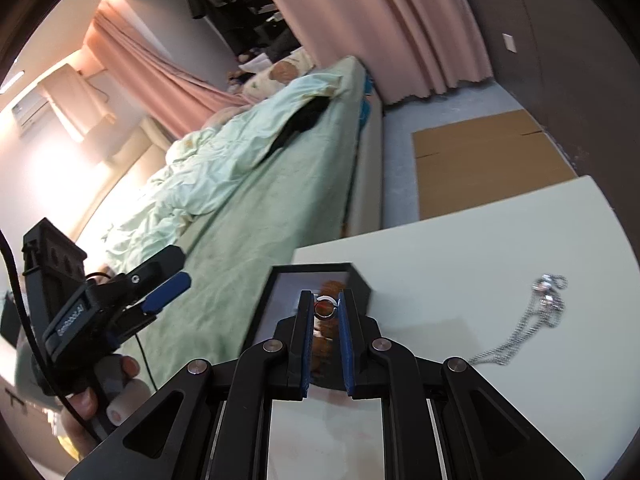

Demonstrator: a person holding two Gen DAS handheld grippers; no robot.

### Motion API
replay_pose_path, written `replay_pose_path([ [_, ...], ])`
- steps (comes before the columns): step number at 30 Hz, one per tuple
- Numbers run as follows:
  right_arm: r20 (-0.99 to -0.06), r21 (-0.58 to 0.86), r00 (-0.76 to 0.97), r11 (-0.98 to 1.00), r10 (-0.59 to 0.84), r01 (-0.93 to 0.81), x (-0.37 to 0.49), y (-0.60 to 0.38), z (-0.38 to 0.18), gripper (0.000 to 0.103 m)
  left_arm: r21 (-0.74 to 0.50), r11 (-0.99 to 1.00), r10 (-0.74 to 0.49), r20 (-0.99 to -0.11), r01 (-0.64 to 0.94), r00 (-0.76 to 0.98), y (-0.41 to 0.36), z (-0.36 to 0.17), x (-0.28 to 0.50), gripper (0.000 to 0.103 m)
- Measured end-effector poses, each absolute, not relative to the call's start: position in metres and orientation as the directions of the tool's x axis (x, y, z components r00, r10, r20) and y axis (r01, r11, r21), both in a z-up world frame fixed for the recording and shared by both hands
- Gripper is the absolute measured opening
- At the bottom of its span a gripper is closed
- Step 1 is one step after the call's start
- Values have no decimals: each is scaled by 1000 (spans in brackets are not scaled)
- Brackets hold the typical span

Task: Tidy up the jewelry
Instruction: 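Lower both items into the black box and open both tools, then move both tools back to the silver chain necklace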

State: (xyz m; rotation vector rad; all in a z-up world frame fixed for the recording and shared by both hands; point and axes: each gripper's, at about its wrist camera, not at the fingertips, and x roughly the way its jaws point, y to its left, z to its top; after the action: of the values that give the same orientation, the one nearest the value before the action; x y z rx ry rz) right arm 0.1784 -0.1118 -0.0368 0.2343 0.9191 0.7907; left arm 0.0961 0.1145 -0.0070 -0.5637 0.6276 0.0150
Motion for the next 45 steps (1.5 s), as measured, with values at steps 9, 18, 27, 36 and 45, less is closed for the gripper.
replay_pose_path([
  [9,-614,511,303,660,729,-551,174,-77,-43,14,-508,835,-127,-552,-212,824,133,-2,92,80],
  [18,-568,581,250,597,784,-553,180,-56,-50,14,-527,812,-101,-548,-249,830,149,-4,91,80],
  [27,-614,561,251,637,749,-529,181,-68,-51,71,-527,813,-109,-557,-249,823,147,-8,94,80],
  [36,-634,528,342,711,694,-464,189,-128,-38,71,-504,836,-132,-571,-219,810,122,-10,100,80],
  [45,-679,510,380,776,629,-372,195,-183,-42,71,-468,871,-178,-585,-149,791,80,-12,105,80],
])
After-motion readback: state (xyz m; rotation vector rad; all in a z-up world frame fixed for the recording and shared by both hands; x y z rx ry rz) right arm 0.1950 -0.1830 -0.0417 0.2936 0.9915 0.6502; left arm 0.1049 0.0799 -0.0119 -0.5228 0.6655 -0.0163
